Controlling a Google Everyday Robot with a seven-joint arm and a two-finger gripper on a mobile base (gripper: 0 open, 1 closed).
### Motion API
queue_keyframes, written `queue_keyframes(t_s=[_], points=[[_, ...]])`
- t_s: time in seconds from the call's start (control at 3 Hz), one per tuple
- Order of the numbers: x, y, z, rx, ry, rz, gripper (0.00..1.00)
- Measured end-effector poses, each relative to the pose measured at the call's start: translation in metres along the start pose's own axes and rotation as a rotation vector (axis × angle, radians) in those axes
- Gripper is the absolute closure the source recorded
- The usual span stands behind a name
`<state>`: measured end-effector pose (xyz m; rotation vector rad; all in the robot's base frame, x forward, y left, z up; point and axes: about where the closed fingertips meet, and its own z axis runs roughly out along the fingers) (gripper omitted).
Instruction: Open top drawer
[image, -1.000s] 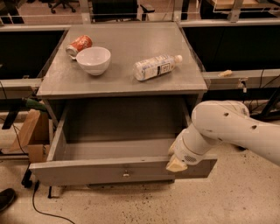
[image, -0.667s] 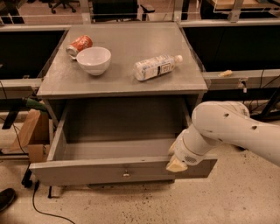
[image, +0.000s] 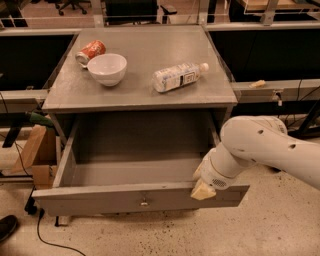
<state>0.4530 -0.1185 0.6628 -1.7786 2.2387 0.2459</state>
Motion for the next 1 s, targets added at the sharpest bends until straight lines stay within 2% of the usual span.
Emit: queue_keyframes(t_s=[0.33,1.0], points=[[0.006,0.0061,0.0023,-0.002,0.003,-0.002,0.04],[0.0118,0.0123,0.002,0.001,0.003,-0.002,0.0]])
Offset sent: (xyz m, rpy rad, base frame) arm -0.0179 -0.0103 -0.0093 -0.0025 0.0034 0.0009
